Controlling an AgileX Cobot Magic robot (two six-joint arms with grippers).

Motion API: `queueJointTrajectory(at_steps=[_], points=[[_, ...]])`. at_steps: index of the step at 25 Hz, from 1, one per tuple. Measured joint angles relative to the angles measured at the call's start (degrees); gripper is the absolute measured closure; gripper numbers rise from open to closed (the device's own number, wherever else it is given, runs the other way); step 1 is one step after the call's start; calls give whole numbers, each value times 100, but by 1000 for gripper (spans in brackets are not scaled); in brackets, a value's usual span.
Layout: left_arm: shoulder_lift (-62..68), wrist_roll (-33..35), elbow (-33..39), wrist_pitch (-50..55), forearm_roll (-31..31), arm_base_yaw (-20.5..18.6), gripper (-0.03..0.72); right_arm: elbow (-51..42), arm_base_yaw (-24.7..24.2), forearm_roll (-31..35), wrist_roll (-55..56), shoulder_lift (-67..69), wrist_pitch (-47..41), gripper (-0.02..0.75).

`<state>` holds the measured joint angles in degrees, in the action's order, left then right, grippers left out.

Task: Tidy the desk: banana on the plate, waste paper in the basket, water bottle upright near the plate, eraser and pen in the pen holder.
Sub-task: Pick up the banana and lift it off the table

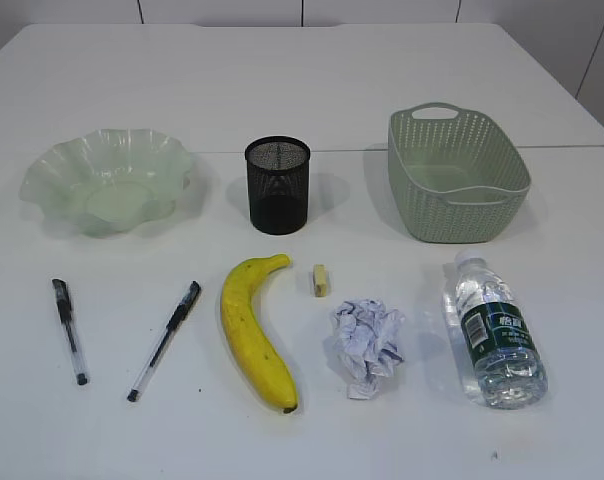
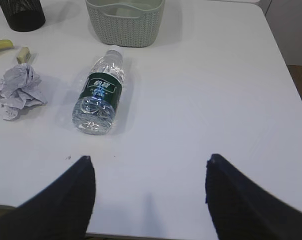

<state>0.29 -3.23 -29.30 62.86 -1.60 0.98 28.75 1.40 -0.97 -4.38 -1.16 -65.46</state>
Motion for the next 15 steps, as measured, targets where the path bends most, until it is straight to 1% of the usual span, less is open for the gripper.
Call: queueJointTrajectory(at_steps=[15], points=[[0,0,0,0,0,0,193,0,0,0,0,0,0,220]])
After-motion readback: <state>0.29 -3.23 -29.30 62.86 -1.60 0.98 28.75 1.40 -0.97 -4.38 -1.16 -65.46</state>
